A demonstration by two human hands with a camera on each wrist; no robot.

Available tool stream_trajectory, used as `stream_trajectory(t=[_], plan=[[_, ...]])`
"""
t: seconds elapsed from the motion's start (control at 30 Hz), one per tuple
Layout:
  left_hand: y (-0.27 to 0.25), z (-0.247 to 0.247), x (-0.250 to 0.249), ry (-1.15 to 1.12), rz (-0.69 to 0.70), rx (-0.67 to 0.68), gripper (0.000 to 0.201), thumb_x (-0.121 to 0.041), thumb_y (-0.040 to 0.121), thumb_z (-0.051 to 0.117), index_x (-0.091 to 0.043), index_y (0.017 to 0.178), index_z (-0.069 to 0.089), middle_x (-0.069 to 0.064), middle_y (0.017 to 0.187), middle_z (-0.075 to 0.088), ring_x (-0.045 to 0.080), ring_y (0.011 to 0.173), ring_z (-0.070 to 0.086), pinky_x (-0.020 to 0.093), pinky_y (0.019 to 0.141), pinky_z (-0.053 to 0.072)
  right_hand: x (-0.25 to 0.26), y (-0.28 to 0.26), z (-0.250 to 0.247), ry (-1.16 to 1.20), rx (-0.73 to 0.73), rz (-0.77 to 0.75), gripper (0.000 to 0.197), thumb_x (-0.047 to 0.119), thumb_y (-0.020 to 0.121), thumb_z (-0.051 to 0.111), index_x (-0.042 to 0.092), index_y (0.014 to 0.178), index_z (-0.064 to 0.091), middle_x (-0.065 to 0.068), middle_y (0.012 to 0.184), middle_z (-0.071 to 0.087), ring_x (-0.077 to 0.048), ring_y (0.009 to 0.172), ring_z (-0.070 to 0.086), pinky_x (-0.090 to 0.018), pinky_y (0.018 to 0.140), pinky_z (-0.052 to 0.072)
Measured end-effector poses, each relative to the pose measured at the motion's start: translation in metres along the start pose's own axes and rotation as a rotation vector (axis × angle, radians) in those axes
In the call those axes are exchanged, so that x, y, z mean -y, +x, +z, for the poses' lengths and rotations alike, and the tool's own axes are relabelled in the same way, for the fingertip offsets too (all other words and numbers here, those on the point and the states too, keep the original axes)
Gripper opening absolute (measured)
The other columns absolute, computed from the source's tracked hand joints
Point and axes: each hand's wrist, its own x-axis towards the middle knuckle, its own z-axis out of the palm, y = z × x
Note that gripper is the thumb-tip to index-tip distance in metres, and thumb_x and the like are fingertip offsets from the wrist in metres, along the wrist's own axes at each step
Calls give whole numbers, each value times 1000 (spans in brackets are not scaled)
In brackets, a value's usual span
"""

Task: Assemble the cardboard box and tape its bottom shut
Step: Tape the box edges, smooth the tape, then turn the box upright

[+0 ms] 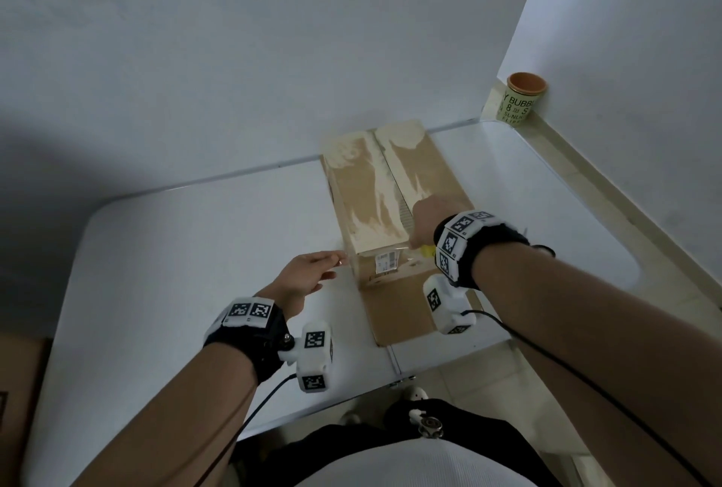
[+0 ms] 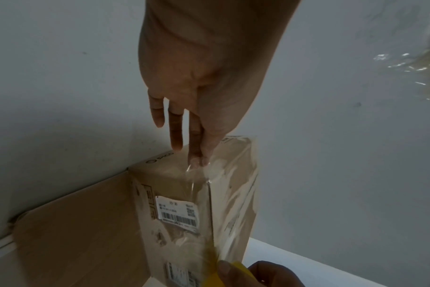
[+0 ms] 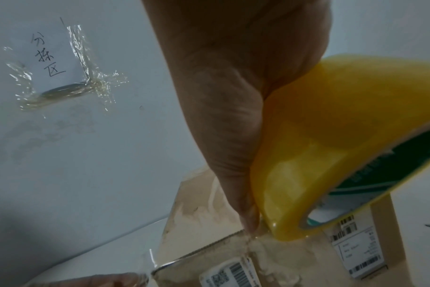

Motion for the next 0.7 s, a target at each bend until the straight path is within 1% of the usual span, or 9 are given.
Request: stream_trajectory(t=[0.1, 0.17, 0.23, 0.3, 0.37, 0.43, 0.53, 0.63, 0.7], plan=[[1, -4, -5, -37, -54, 39, 23, -28, 100, 50, -24, 113, 69, -9, 120, 68, 14, 110, 61, 31, 94, 41, -6, 12, 6, -2, 52, -9, 28, 49, 70, 70, 24, 68, 58, 7, 58, 56, -4, 44, 52, -17, 45, 39], [0, -4, -6, -156, -123, 46, 19, -21, 99, 53, -17, 109, 69, -3, 123, 66, 20, 108, 63, 30, 89, 45, -13, 31, 19, 19, 9, -7, 22, 44, 78, 68, 24, 80, 61, 7, 62, 54, -6, 53, 49, -21, 48, 40], [3, -3, -7, -321, -188, -60, 11, -9, 97, 53, -7, 101, 63, 8, 120, 61, 27, 94, 68, 32, 79, 50, -4, 9, 7, -13, -12, -42, 21, 39, 84, 63, 18, 83, 64, 0, 73, 58, -12, 64, 59, -28, 60, 53], [8, -5, -11, -457, -209, -248, 16, 1, 98, 43, -1, 107, 55, 14, 110, 56, 30, 78, 70, 32, 67, 50, 0, -4, 6, -42, -71, -49, 25, 34, 88, 57, 12, 77, 59, 0, 71, 62, -13, 59, 59, -23, 49, 46], [13, -12, -14, -245, -78, -410, 32, -1, 99, 38, -4, 128, 50, 13, 118, 58, 28, 89, 68, 29, 67, 48, 2, -10, 3, -40, -115, -53, 28, 31, 92, 55, 8, 75, 51, 1, 57, 52, -13, 48, 51, -21, 42, 36], [14, -11, -22, 109, 255, -491, 27, -9, 98, 44, -12, 121, 59, 8, 119, 63, 18, 88, 65, 23, 72, 47, 5, -14, 0, -73, -112, -86, 15, 28, 91, 57, 16, 99, 53, 0, 62, 51, -15, 53, 50, -25, 51, 43], [11, 7, -41, 497, 616, -314, 10, -12, 94, 56, -13, 97, 65, -1, 97, 64, 10, 79, 60, 17, 73, 45, 6, -13, 0, -106, -101, -97, 20, 28, 89, 61, 12, 94, 52, -1, 61, 53, -15, 52, 50, -27, 54, 46], [16, 26, -51, 803, 702, -36, 10, -20, 91, 61, -11, 92, 62, -2, 89, 59, 11, 77, 53, 22, 72, 41, 3, -13, -4, -88, -101, -85, 32, 29, 92, 57, 5, 73, 50, 0, 56, 51, -14, 48, 49, -22, 43, 36], [22, 32, -53, 969, 696, 55, 15, -23, 92, 60, -8, 93, 59, -2, 89, 55, 12, 76, 50, 24, 71, 38, -2, -12, -2, -66, -104, -71, 34, 30, 96, 51, 8, 71, 53, 2, 61, 47, -13, 53, 46, -22, 53, 38]])
